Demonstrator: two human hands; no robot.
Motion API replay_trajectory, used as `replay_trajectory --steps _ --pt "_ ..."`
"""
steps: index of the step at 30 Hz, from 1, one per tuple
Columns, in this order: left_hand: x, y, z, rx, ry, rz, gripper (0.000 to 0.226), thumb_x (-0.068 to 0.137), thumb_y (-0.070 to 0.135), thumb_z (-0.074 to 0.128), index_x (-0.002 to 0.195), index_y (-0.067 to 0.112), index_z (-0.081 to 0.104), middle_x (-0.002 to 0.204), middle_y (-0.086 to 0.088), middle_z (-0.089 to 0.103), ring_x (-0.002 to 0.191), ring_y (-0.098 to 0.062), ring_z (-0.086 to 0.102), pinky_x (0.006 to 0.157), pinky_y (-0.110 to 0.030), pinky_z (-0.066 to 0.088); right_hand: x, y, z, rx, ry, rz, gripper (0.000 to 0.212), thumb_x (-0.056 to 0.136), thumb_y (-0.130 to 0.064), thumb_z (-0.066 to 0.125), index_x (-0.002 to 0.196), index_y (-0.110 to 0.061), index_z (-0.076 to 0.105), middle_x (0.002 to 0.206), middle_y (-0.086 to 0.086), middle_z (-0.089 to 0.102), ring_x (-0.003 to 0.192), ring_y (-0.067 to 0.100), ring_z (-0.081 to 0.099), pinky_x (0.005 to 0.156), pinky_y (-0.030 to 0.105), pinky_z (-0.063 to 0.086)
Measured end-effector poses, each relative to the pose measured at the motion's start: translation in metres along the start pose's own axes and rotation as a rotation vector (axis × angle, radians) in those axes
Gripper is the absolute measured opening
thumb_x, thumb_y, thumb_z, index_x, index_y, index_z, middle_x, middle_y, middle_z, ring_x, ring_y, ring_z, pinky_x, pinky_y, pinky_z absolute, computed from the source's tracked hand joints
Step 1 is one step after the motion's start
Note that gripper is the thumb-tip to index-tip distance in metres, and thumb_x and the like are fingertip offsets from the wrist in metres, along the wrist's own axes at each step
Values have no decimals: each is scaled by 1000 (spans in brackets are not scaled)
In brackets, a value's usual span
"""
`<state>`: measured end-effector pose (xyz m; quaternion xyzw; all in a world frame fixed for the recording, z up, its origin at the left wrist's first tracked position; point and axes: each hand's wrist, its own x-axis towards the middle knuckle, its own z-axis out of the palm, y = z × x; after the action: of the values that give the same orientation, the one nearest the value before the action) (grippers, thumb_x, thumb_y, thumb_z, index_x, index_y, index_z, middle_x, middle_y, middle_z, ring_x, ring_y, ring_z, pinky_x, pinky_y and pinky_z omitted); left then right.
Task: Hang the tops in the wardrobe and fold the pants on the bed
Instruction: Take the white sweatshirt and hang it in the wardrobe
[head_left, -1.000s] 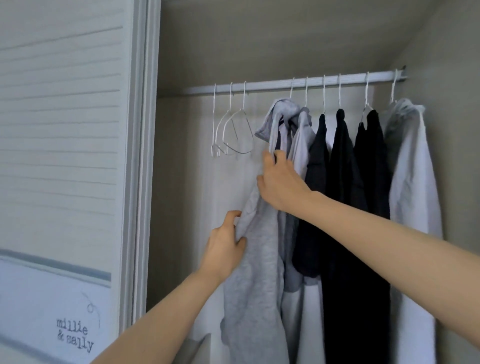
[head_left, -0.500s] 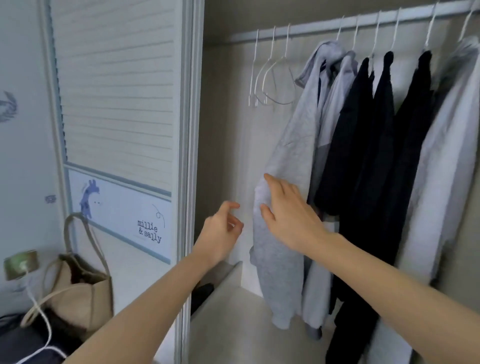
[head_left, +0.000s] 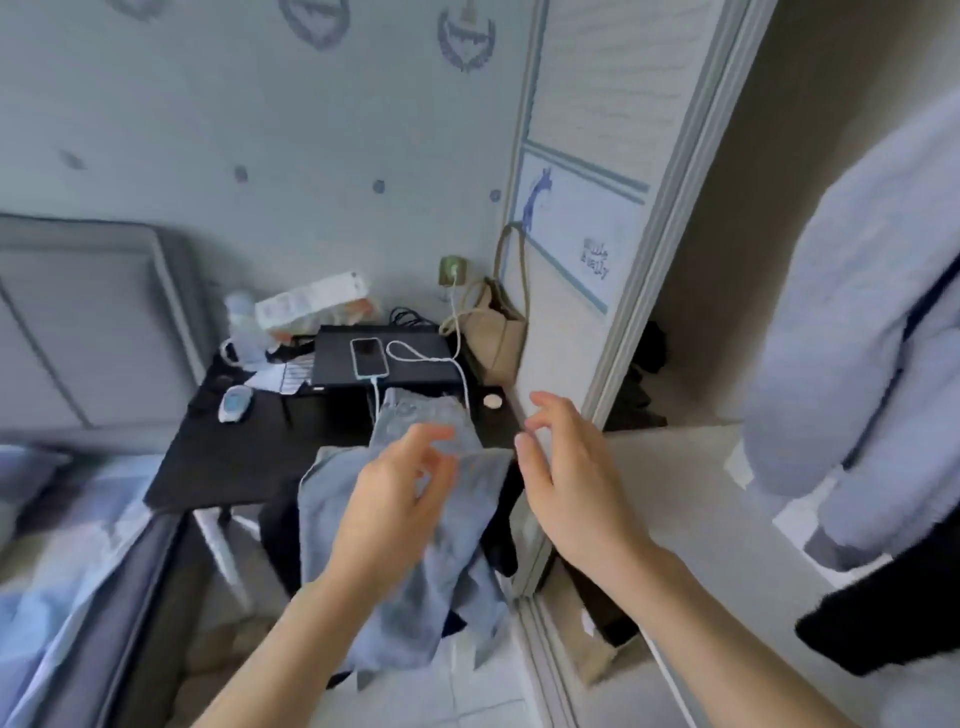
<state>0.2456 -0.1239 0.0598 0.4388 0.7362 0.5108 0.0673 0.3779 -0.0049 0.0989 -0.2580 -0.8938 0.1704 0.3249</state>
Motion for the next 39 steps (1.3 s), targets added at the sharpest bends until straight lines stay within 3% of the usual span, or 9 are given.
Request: replay_trajectory --steps 3,7,12,18,20,24,27,34,39 --pt "-97 -19 -48 16 159 -233 18 95 24 57 102 40 57 78 13 68 74 3 60 64 -12 44 -45 -52 46 155 -224 -72 42 96 -36 42 132 -13 44 114 -2 58 108 17 52 88 20 38" --pt "-210 -42 -98 31 393 -478 20 94 24 56 96 43 57 73 7 69 66 -9 64 64 -25 52 -101 -131 99 298 -441 -213 57 88 -51 30 128 -15 47 105 -4 60 103 18 55 88 30 43" --pt "-358 -67 -157 107 674 -792 19 95 30 53 96 49 54 80 10 69 73 -3 62 62 -20 45 -186 -236 153 412 -712 -420 37 98 -33 42 130 -14 48 98 -9 56 105 17 52 88 29 42" --pt "-526 -80 -214 103 942 -1063 16 94 21 56 95 36 60 70 7 69 66 -10 64 69 -35 52 -298 -354 210 471 -992 -620 33 97 -27 48 127 -14 50 99 -1 62 104 21 54 83 27 39" --pt "-585 -86 -233 105 1003 -1144 17 94 19 58 93 37 60 68 8 68 64 -9 63 67 -36 52 -340 -395 229 474 -1083 -663 32 97 -24 49 128 -14 49 104 4 63 106 23 54 83 29 39" --pt "-689 -100 -276 83 1037 -1296 15 93 16 59 92 31 62 69 9 68 68 1 62 65 -21 47 -419 -467 267 440 -1242 -684 31 97 -22 48 127 -11 49 107 6 62 108 26 54 85 32 39" --pt "-766 -127 -312 66 1035 -1412 25 89 12 59 85 37 59 70 3 68 68 -5 63 66 -28 49 -478 -519 304 387 -1348 -684 28 97 -23 49 122 -11 50 108 8 61 106 27 54 83 33 39" --pt "-859 -208 -375 -95 1038 -1629 8 88 16 61 93 19 67 90 3 67 91 -19 63 80 -29 46 -559 -590 391 200 -1569 -644 25 99 -30 46 114 -11 52 101 10 62 96 29 56 67 34 38" --pt "-907 -294 -401 -449 1315 -1729 3 91 15 59 91 15 61 106 -10 65 89 -23 57 79 -35 48 -617 -620 474 61 -1712 -661 26 99 -33 45 108 -10 53 99 8 61 93 27 56 68 33 38"
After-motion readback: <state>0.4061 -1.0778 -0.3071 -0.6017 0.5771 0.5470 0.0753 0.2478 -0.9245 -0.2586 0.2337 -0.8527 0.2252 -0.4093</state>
